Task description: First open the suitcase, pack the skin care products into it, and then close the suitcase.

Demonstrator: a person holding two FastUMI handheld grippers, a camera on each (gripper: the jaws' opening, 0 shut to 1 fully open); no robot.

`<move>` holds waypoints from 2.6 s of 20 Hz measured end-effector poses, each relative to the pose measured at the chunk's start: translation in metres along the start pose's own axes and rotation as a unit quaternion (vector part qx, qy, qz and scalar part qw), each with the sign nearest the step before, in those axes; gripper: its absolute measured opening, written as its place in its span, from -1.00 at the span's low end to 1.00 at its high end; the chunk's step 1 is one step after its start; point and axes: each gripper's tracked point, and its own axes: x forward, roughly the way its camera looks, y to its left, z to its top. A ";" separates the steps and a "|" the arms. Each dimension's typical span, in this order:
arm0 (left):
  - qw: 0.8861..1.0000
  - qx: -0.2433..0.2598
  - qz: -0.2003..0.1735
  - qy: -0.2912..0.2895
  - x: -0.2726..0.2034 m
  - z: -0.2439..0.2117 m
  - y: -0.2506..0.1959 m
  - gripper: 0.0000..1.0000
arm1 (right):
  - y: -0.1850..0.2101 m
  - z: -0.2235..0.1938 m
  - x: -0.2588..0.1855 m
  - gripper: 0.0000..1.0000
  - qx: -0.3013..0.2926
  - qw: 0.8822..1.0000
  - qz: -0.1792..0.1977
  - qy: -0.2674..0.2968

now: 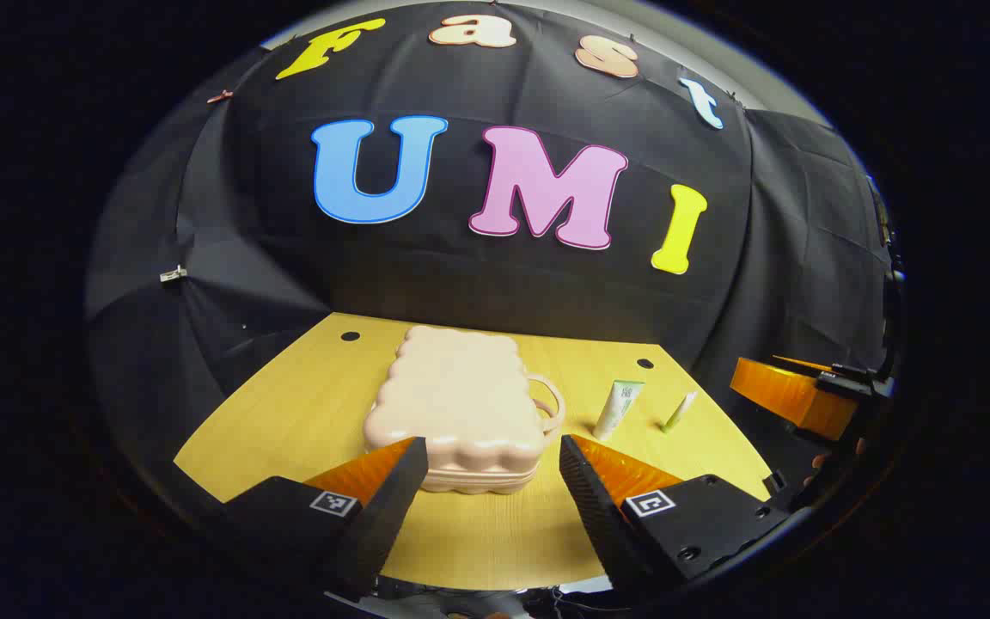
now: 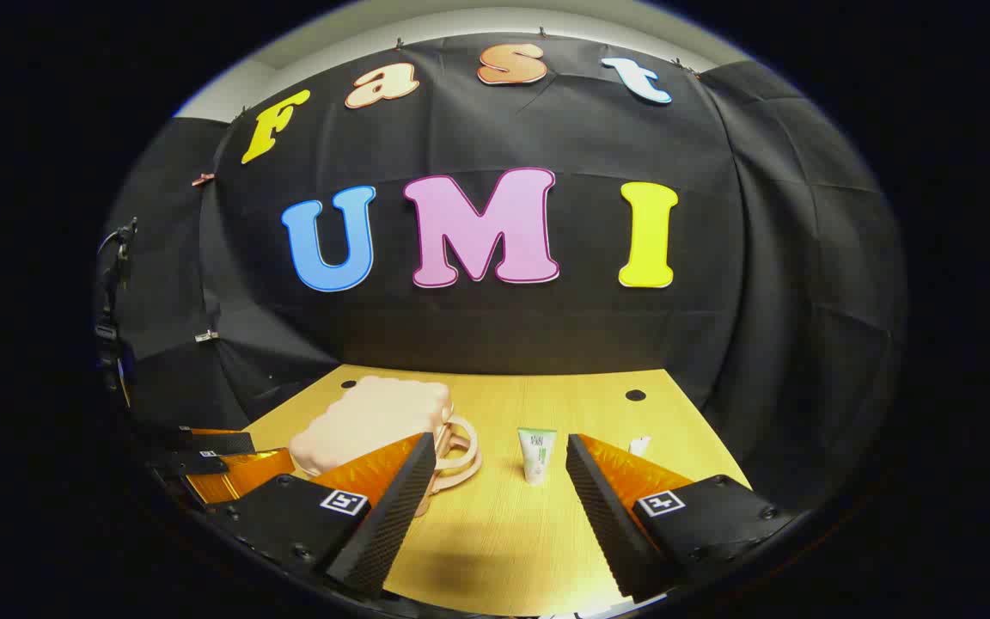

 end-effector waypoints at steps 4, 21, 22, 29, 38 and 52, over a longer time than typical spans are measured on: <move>1.000 0.009 0.008 -0.001 0.018 0.007 -0.006 0.94 | -0.014 -0.005 0.017 0.94 0.005 1.000 0.009 0.013; 0.998 0.039 -0.050 0.025 0.140 0.014 -0.105 0.94 | -0.083 0.024 0.071 0.95 0.035 0.999 0.021 -0.020; 0.997 0.043 -0.056 0.032 0.155 0.010 -0.112 0.95 | -0.087 0.026 0.073 0.94 0.034 0.999 0.021 -0.022; 0.990 0.068 -0.051 0.116 0.255 -0.040 -0.129 0.89 | -0.142 0.002 0.093 0.94 0.051 0.998 -0.011 0.023; 0.974 0.088 0.010 0.208 0.307 -0.091 -0.128 0.67 | -0.138 -0.011 0.101 0.94 0.025 0.998 0.030 0.044; 0.983 -0.006 -0.002 0.182 0.284 -0.001 -0.114 -0.75 | -0.141 -0.022 0.112 0.94 0.035 0.997 0.013 0.073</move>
